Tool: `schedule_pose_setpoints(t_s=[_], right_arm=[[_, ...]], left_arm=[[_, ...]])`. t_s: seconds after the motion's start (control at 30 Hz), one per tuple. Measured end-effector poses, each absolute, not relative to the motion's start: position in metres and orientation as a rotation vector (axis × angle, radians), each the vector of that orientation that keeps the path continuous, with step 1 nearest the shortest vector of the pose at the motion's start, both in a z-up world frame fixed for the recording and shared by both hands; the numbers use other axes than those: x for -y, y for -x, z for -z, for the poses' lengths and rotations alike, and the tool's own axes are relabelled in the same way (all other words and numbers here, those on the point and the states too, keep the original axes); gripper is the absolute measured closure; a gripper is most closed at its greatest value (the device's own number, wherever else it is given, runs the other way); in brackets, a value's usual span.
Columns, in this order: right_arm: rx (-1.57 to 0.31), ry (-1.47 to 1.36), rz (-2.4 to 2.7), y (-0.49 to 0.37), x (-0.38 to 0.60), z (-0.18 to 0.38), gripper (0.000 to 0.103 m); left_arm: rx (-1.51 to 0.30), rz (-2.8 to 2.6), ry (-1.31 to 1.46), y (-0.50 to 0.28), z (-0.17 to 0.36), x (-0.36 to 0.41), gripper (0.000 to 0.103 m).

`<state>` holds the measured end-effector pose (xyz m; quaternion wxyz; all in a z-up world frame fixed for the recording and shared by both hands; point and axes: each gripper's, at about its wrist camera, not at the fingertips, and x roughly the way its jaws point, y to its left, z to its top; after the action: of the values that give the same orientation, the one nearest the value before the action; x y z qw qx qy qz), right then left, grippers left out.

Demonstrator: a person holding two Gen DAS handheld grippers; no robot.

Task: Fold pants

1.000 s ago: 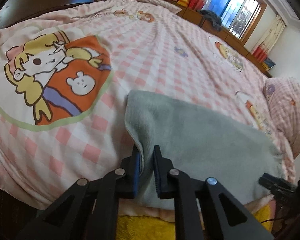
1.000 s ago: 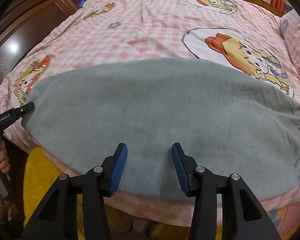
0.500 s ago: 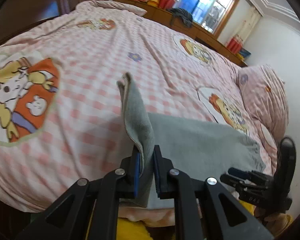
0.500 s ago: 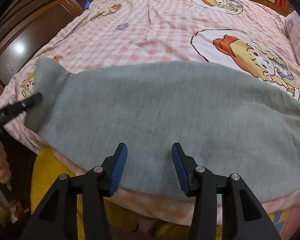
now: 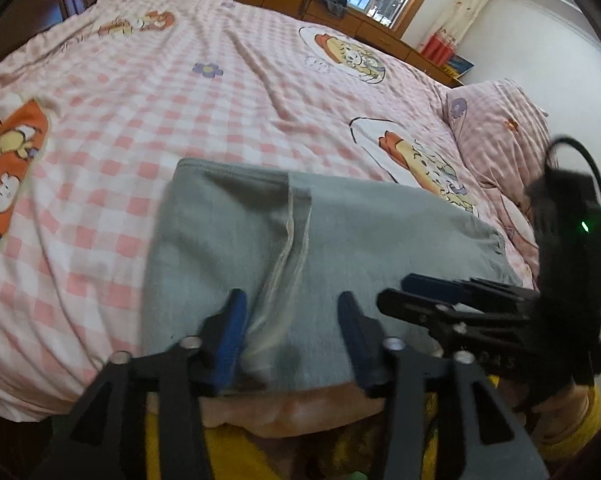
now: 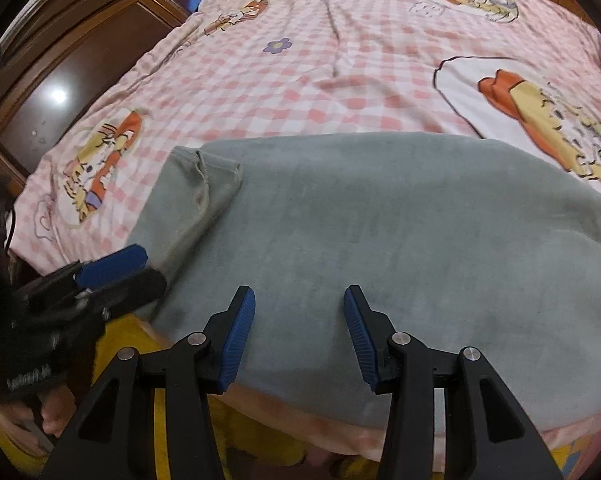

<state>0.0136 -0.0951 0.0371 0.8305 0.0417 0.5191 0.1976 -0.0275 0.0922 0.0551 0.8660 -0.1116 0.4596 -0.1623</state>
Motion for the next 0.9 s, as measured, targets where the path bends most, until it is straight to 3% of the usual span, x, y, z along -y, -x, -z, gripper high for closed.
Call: schedule_pose_setpoints(t_s=[0.27,0.53,0.9], right_arm=[[-1.133,-0.152,-0.478,-0.024,0.075,-0.042,0.055],[-1.196,-0.306,-0.532,-0.038,0.055,-0.028,0.055],[-1.213,-0.258,-0.567,-0.041,0.017,-0.023,0.055]], left_arm=[[-0.924,0.28,0.22,0.049,-0.067,-0.116,0.051],[-0.961,0.141,0.222,0.049,-0.045,-0.136,0.051],[-1.023,0.177,0.235,0.045,-0.024,-0.125,0.05]])
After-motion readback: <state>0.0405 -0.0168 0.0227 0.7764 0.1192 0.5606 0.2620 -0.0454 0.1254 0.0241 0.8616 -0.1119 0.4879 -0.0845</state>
